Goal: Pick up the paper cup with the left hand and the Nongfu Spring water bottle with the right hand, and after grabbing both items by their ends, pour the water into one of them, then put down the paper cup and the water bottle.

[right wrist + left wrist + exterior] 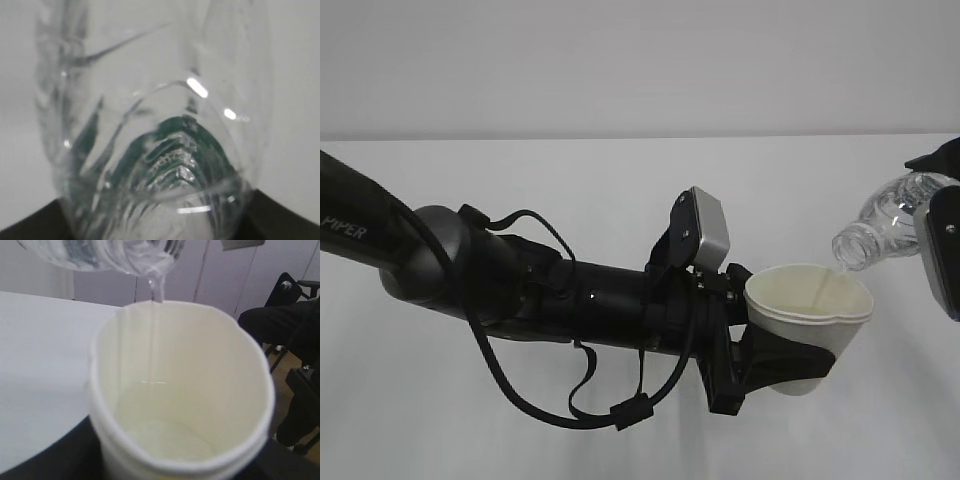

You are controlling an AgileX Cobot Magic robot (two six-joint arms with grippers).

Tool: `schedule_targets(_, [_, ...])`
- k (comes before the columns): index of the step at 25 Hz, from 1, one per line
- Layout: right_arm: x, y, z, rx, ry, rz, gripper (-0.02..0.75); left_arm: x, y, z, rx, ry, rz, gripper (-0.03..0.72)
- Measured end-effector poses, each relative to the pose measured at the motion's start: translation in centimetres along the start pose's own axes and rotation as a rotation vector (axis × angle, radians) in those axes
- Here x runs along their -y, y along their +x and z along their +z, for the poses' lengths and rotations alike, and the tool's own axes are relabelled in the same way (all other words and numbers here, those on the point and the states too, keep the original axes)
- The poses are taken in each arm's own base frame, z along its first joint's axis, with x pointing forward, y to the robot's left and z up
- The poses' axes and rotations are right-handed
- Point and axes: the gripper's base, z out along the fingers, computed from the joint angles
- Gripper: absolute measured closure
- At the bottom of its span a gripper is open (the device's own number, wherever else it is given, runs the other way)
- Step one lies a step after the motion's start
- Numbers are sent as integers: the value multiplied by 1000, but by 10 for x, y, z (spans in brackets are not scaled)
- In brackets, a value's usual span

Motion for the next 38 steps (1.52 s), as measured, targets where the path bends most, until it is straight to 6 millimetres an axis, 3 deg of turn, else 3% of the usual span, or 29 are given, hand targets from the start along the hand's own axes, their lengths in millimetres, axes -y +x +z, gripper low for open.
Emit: schedule_targets(38, [0, 0, 0, 0, 0, -27, 328, 0, 0, 0, 0, 0, -2, 276])
